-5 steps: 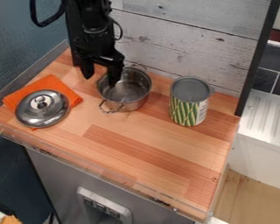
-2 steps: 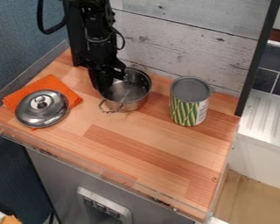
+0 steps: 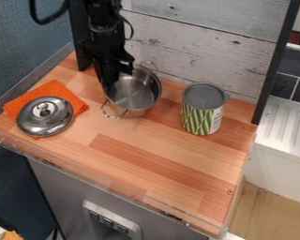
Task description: Move the silver pot to the bottom right side on the table
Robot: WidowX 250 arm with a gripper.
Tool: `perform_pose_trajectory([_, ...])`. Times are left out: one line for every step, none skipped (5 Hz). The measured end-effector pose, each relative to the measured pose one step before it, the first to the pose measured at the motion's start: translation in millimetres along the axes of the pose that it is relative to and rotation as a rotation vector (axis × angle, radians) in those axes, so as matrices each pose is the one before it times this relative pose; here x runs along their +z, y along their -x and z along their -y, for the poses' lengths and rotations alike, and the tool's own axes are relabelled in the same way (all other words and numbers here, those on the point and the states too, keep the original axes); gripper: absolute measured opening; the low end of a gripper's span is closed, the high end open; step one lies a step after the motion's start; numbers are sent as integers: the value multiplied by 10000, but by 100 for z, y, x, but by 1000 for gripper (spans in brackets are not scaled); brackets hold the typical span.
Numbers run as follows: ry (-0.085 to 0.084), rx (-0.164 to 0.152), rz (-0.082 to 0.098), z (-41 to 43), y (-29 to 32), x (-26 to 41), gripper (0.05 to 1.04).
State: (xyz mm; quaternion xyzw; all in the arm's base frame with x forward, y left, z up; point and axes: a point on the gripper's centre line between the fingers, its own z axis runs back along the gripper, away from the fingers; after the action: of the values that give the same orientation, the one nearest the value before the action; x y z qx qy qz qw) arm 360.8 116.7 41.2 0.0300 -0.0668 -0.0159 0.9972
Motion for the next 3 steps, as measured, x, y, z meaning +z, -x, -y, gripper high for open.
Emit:
perform_pose_trajectory([-13,-413,178,1526,1779,2725,81])
perform_pose_trajectory([137,-661,-236,2221,1767,735,81])
perform_pose_trajectory([86,-520,-752,2045,1719,-925,80])
